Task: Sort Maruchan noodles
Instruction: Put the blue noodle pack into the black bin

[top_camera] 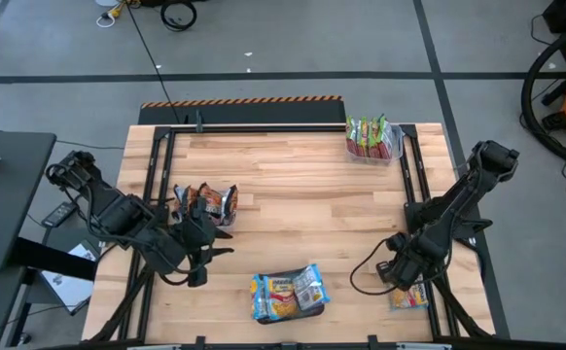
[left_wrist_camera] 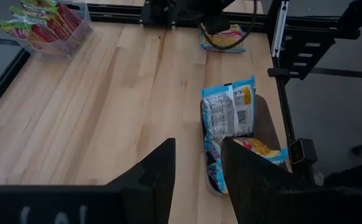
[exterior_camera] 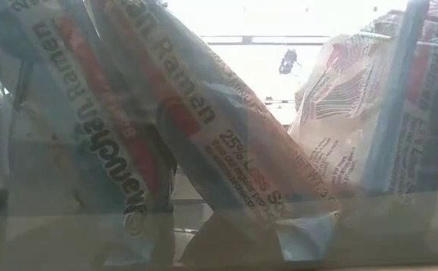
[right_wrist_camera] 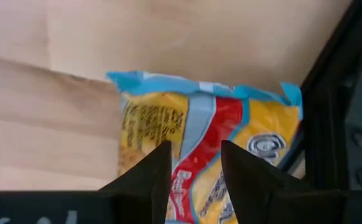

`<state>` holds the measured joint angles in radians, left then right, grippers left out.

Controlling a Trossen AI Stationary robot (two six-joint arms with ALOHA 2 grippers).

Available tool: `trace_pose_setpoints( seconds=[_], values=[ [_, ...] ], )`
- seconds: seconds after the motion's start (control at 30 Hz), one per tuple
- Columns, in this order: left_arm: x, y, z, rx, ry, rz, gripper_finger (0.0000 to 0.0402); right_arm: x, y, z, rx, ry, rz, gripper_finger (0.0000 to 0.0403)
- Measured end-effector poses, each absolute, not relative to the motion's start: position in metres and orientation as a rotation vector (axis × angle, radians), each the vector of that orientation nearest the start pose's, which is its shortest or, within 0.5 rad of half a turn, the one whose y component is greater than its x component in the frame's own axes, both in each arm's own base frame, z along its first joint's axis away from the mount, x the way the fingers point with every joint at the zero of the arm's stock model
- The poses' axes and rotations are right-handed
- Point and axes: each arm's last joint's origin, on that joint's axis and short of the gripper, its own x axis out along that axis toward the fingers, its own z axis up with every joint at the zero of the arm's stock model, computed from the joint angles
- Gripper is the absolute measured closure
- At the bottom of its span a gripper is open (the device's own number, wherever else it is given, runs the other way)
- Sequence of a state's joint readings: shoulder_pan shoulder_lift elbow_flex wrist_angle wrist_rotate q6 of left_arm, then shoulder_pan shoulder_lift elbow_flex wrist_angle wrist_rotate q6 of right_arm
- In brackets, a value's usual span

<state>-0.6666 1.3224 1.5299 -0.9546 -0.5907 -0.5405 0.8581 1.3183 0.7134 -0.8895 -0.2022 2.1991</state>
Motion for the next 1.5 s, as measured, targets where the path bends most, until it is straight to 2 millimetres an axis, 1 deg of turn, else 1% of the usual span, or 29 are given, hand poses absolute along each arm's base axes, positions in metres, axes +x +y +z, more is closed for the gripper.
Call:
trace_pose_setpoints(
  seconds=[0.17, 0.27, 0.33, 0.43, 0.6, 0.67, 0.73, 0.8, 0.87, 0.93, 1.07, 1.13, 1.17, 1.23, 1.33, 1.4, 1.5],
  values=[
    [0.203, -0.146, 0.406, -0.085, 0.597, 0.074, 0.0267, 0.117, 0.145, 0.157, 1.215, 1.5, -1.009, 0.0247],
    [0.202, -0.148, 0.406, -0.099, 0.596, 0.07, 0.0267, 0.115, 0.141, 0.151, 1.253, 1.449, -1.017, 0.0247],
    [0.201, -0.149, 0.406, -0.094, 0.591, 0.074, 0.0267, 0.115, 0.14, 0.151, 1.248, 1.424, -1.021, 0.0257],
    [0.2, -0.15, 0.407, -0.086, 0.578, 0.088, 0.0267, 0.115, 0.138, 0.15, 1.235, 1.401, -1.029, 0.0291],
    [0.2, -0.15, 0.407, -0.084, 0.576, 0.093, 0.0267, 0.117, 0.139, 0.152, 1.21, 1.364, -0.992, 0.0384],
    [0.2, -0.15, 0.407, -0.085, 0.575, 0.093, 0.0267, 0.119, 0.14, 0.157, 1.169, 1.329, -0.98, 0.0393],
    [0.2, -0.15, 0.407, -0.085, 0.575, 0.093, 0.0267, 0.124, 0.143, 0.171, 1.125, 1.288, -0.959, 0.0395],
    [0.2, -0.15, 0.407, -0.084, 0.576, 0.092, 0.0267, 0.132, 0.148, 0.196, 1.084, 1.214, -0.91, 0.0397],
    [0.199, -0.151, 0.407, -0.082, 0.576, 0.085, 0.0267, 0.139, 0.151, 0.222, 1.001, 1.127, -0.869, 0.0397],
    [0.198, -0.153, 0.407, -0.076, 0.574, 0.076, 0.0267, 0.147, 0.155, 0.249, 0.909, 0.997, -0.798, 0.0398],
    [0.198, -0.153, 0.407, -0.075, 0.572, 0.073, 0.0267, 0.172, 0.168, 0.297, 0.732, 0.655, -0.562, 0.0399],
    [0.198, -0.153, 0.407, -0.071, 0.567, 0.082, 0.0267, 0.186, 0.175, 0.316, 0.619, 0.501, -0.449, 0.0399],
    [0.198, -0.153, 0.407, -0.07, 0.564, 0.087, 0.0267, 0.193, 0.179, 0.324, 0.543, 0.453, -0.394, 0.0399],
    [0.198, -0.153, 0.407, -0.074, 0.563, 0.09, 0.0267, 0.208, 0.187, 0.335, 0.385, 0.39, -0.261, 0.0398],
    [0.199, -0.153, 0.408, -0.091, 0.555, 0.091, 0.0267, 0.23, 0.196, 0.343, 0.257, 0.32, -0.092, 0.0398],
    [0.199, -0.154, 0.409, -0.102, 0.543, 0.087, 0.0267, 0.246, 0.2, 0.341, 0.212, 0.292, -0.02, 0.0398],
    [0.201, -0.155, 0.412, -0.125, 0.518, 0.08, 0.0267, 0.268, 0.204, 0.326, 0.14, 0.308, 0.025, 0.0398]
  ],
)
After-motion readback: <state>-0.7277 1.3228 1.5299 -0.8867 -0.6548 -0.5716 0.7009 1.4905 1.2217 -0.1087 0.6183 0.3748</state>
